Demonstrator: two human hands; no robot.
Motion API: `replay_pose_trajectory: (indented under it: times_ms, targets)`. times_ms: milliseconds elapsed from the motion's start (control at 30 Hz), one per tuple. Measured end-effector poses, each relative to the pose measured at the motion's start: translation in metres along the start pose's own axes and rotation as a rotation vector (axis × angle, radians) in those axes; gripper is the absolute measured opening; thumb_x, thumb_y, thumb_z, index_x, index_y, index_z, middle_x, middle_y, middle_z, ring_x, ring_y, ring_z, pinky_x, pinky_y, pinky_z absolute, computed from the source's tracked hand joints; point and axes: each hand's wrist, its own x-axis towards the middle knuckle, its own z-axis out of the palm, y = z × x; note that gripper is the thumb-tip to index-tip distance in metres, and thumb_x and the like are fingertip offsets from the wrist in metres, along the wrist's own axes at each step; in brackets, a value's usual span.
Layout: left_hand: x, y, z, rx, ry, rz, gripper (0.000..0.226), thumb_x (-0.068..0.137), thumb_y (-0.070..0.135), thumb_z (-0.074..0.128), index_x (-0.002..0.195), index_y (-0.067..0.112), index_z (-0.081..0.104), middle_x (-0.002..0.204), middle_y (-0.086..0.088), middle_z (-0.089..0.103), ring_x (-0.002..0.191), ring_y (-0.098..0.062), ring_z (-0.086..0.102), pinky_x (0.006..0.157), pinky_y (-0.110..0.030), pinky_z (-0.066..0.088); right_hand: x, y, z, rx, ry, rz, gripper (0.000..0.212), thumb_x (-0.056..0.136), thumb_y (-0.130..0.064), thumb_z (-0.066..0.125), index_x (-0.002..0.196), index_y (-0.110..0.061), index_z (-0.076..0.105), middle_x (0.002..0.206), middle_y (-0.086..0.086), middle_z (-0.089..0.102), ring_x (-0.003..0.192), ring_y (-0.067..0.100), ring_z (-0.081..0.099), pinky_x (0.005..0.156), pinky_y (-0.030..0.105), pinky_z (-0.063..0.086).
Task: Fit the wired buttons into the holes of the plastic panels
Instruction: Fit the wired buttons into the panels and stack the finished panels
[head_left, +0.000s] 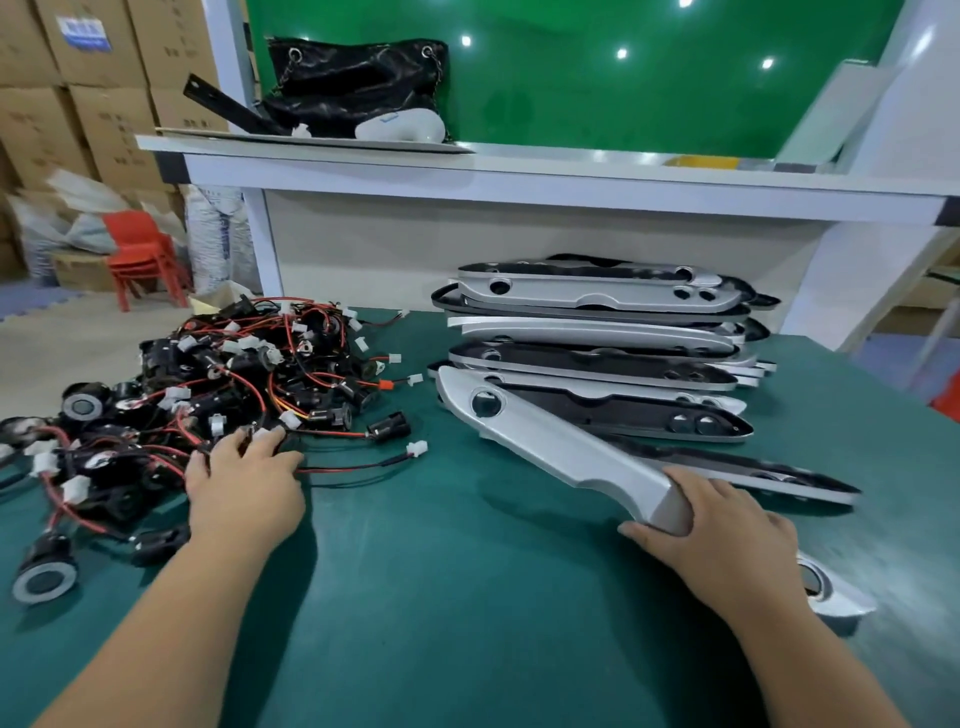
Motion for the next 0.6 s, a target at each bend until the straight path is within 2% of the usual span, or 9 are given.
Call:
replay_pose_trajectory:
  times_ms: [100,167,233,333,400,467,500,533,600]
  targets:
    - [0.001,0.002,0.004,-0.075,0.018,-0.02,0.024,0.096,0.038,0.045,0.116,0.042,0.058,0.152,0.009,0.031,0.141,-0.024,0.015,0.114,-0.057,0.003,0.002,0.0,0.003,-0.012,0.004,0.038,0.08,0.066,-0.086,0.039,0.134,-0.044,0.034,0.129,-0.018,0.05,0.121,0.012,0.044,0.096,0.037,0.03]
    - [0.0,0.011,0.002,-0.407,0.145,-0.001,0.015,0.097,0.037,0.047,0.104,0.04,0.06,0.146,0.003,0.041,0.14,-0.028,0.019,0.114,-0.049,-0.01,0.004,0.002,0.003,-0.008,0.047,0.073,0.075,0.066,-0.085,0.042,0.129,-0.045,0.037,0.124,-0.017,0.053,0.117,0.013,0.047,0.095,0.038,0.031]
    - [-0.006,0.018,-0.009,-0.857,0.245,0.001,0.019,0.099,0.035,0.044,0.105,0.03,0.062,0.14,-0.003,0.051,0.14,-0.031,0.025,0.113,-0.046,-0.016,0.004,0.003,0.001,-0.004,0.072,0.113,0.07,0.067,-0.082,0.045,0.126,-0.045,0.04,0.117,-0.016,0.055,0.112,0.014,0.049,0.092,0.038,0.032]
    - [-0.018,0.025,-0.015,-0.525,0.468,0.132,0.018,0.093,0.026,0.057,0.099,0.019,0.073,0.111,0.0,0.07,0.126,-0.025,0.049,0.112,-0.056,-0.005,0.003,0.004,0.001,-0.008,0.056,0.166,0.069,0.069,-0.08,0.048,0.127,-0.044,0.041,0.118,-0.015,0.055,0.112,0.014,0.049,0.091,0.038,0.031]
    - [-0.029,0.033,-0.02,-0.522,0.461,0.229,0.022,0.094,0.027,0.053,0.102,0.018,0.071,0.093,0.0,0.069,0.107,-0.026,0.06,0.114,-0.055,0.004,0.002,0.002,0.001,-0.021,0.043,0.166,0.07,0.069,-0.08,0.049,0.128,-0.043,0.04,0.121,-0.015,0.055,0.114,0.014,0.048,0.092,0.038,0.031]
    - [-0.035,0.042,-0.021,-0.527,0.443,0.299,0.026,0.095,0.028,0.049,0.108,0.017,0.069,0.085,0.002,0.063,0.096,-0.029,0.062,0.112,-0.051,0.02,0.001,-0.001,0.001,-0.027,0.05,0.147,0.07,0.069,-0.08,0.049,0.128,-0.043,0.039,0.122,-0.015,0.054,0.114,0.014,0.048,0.092,0.038,0.03]
    - [-0.038,0.046,-0.019,-0.526,0.443,0.325,0.025,0.095,0.026,0.051,0.108,0.015,0.07,0.085,0.0,0.062,0.092,-0.031,0.062,0.105,-0.049,0.033,0.0,-0.002,0.001,-0.026,0.056,0.137,0.07,0.069,-0.08,0.049,0.128,-0.043,0.039,0.122,-0.014,0.054,0.114,0.014,0.047,0.093,0.039,0.03]
    - [-0.038,0.048,-0.018,-0.542,0.434,0.338,0.024,0.094,0.025,0.053,0.107,0.014,0.07,0.085,-0.001,0.061,0.088,-0.031,0.062,0.09,-0.043,0.044,-0.001,-0.004,0.001,-0.022,0.061,0.131,0.071,0.069,-0.08,0.05,0.129,-0.043,0.039,0.123,-0.014,0.053,0.115,0.014,0.046,0.094,0.039,0.029]
    - [-0.039,0.051,-0.018,-0.547,0.398,0.3,0.023,0.094,0.028,0.053,0.107,0.018,0.07,0.083,0.003,0.054,0.08,-0.028,0.061,0.065,-0.032,0.041,-0.003,-0.005,0.0,-0.014,0.069,0.126,0.073,0.069,-0.079,0.05,0.131,-0.044,0.037,0.124,-0.014,0.052,0.117,0.013,0.045,0.096,0.039,0.027]
